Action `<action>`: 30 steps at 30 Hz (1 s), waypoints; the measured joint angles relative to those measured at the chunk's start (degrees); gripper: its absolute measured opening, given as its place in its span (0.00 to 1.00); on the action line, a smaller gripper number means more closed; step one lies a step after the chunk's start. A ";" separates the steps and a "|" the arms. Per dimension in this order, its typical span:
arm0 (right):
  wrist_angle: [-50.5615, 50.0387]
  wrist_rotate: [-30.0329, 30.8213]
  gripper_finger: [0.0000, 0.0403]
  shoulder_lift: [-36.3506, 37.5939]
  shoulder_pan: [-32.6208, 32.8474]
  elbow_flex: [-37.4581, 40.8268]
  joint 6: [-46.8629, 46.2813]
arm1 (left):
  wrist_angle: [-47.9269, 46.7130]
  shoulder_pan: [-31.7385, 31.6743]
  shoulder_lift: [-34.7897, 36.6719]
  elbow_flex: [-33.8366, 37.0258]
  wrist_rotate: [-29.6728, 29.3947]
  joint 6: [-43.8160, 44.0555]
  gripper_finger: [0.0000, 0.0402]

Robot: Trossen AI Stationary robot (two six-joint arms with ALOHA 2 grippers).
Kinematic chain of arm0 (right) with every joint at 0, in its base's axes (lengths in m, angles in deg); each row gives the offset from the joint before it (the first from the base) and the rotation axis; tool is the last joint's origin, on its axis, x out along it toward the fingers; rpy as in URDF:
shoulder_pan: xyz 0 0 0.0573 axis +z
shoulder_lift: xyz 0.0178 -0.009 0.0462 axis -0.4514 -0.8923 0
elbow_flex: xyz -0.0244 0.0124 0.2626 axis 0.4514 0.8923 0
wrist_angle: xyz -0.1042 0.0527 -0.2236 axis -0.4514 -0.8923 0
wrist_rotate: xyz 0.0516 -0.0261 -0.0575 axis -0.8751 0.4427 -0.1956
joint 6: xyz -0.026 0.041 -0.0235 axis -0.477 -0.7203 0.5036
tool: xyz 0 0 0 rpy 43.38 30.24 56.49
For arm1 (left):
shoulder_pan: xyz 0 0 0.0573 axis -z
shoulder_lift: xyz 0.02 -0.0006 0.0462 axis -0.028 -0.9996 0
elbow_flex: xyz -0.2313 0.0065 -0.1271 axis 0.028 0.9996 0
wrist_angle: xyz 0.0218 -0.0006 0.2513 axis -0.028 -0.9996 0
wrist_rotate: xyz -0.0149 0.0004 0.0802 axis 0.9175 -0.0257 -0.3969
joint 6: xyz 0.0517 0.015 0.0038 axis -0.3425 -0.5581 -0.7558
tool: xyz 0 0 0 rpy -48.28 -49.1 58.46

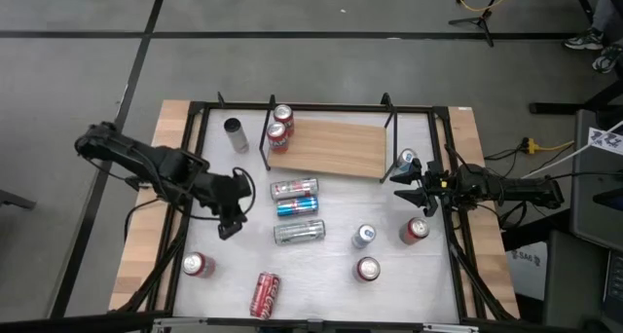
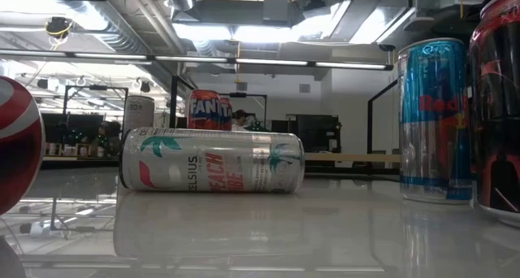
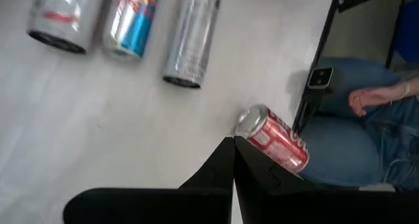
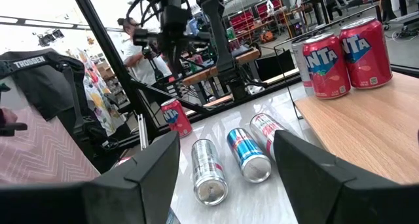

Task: Place canned beverage on shelf
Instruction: Put the red soda can on the shelf

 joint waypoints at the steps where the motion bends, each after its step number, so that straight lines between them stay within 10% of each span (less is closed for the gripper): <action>1: -0.01 0.00 0.59 0.02 0.00 0.00 0.01 | 0.02 0.04 -0.57 0.00 0.62 0.07 0.00; 21: -0.01 0.00 0.59 0.00 0.00 0.00 0.00 | -6.05 -2.41 -6.15 0.00 2.68 1.86 0.43; 30: -0.01 0.00 0.59 0.00 0.00 0.00 0.01 | -7.16 -2.41 -6.20 0.04 2.69 1.77 0.47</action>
